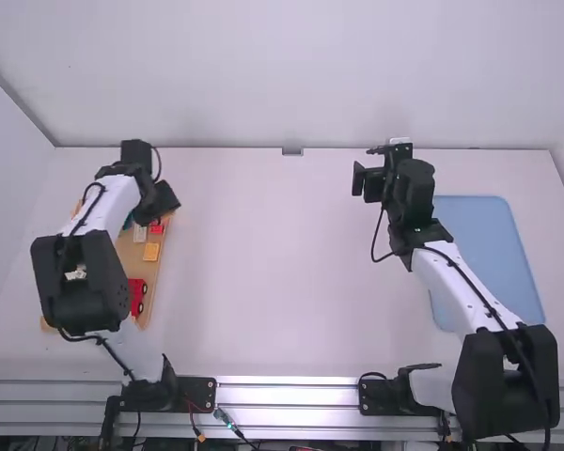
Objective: Assemble lego blocks to make yellow taxi
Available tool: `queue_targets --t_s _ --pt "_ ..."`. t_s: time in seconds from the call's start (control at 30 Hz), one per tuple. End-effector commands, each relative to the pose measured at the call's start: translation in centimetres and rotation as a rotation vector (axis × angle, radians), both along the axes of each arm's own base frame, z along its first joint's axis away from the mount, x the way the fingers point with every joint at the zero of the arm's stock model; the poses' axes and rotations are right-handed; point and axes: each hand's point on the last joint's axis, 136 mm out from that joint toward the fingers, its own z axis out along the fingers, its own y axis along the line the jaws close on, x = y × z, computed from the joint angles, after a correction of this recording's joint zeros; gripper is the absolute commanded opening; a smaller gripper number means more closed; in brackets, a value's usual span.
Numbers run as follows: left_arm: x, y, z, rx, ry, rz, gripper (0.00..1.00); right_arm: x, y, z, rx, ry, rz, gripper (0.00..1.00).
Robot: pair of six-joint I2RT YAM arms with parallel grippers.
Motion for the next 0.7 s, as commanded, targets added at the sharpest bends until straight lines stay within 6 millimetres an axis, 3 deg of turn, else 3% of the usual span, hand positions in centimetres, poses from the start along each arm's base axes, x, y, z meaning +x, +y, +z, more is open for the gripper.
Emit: queue_targets --t_s 0.0,0.07,0.17,0.23,0.3,0.33,0.4,0.53,0.67 --pt "0.7 -3.5 0.5 0.115 0.009 -0.227 0.02 0.6 0.3 1.5 0.005 -0.03 0.004 0.99" --pt "0.9 -5.2 0.5 0.146 0.009 -0.308 0.02 0.6 0.4 1.5 0.005 -0.028 0.005 0.99" --pt "0.3 -11.9 0.6 0.199 0.013 -0.629 0.02 0.6 0.3 1.4 0.005 -0.025 0.004 0.99" --pt "0.0 -13.1 0.5 0.207 0.02 -0.704 0.02 0.6 0.3 1.4 0.005 -0.025 0.004 0.99" --pt "-3.1 -18.6 -0.3 0.192 0.062 -1.122 0.02 0.6 0.3 1.4 0.004 -0.025 0.004 0.99" --pt "-3.5 -19.2 -0.4 0.187 0.065 -1.173 0.02 0.6 0.3 1.4 0.004 -0.025 0.004 0.99" --pt "-6.7 -23.2 -1.2 0.139 0.056 -1.522 0.02 0.6 0.3 1.4 0.004 -0.025 0.003 0.99" --pt "-10.1 -26.6 -2.3 0.085 0.002 -1.867 0.02 0.7 -0.4 1.3 0.004 -0.019 -0.011 0.99" --pt "-12.3 -27.4 -3.8 0.087 -0.029 -2.082 0.02 0.6 -1.1 0.8 0.0 0.001 -0.027 0.99"
